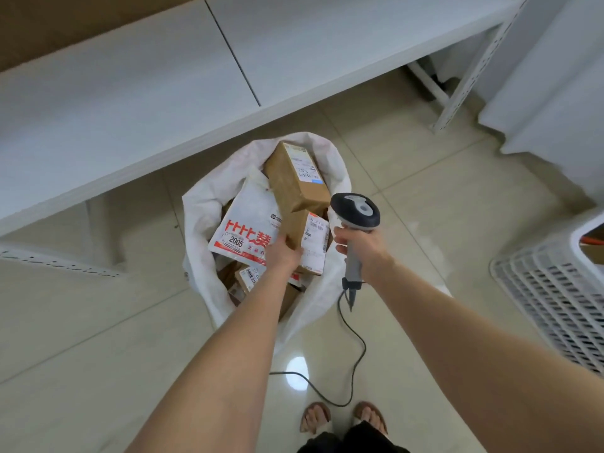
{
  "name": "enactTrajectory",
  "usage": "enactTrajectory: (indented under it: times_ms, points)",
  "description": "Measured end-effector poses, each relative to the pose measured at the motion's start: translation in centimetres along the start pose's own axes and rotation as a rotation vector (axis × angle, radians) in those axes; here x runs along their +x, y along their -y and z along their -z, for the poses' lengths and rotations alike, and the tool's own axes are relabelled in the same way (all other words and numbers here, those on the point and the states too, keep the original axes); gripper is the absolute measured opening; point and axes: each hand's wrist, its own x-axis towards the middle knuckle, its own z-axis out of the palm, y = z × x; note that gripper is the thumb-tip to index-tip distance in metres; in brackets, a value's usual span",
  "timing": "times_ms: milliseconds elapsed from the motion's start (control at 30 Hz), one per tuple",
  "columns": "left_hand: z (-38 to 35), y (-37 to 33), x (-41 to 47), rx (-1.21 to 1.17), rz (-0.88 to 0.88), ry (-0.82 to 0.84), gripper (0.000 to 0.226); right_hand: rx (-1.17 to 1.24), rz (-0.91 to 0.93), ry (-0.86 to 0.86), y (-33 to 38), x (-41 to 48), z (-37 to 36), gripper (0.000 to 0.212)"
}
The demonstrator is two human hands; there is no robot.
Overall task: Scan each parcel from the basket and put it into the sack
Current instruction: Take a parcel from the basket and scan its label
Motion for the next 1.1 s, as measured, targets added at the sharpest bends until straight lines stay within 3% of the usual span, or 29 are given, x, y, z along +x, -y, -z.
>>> enactTrajectory:
  times_ms: [300,700,867,1100]
  points:
    - [5.1,-4.8,-4.9,0.022,0.051,0.046,0.041,0.068,0.010,0.009,4.2,-5.6,1.0,0.018]
    - [13.6,-22.6,-21.3,0.036,-0.299,0.092,0.027,0.302,0.113,-0.072,15.7,-22.5,8.7,0.014]
    - [11.4,-30.3,-29.5,0.104,-0.503,0.146,0.030,0.443,0.169,-0.205,18.0,-29.5,16.0,0.013]
    - [1.4,-37.2,-42.3,0.140,-0.682,0.322,0.030,0.583,0.195,-0.368,16.0,-36.8,29.8,0.008]
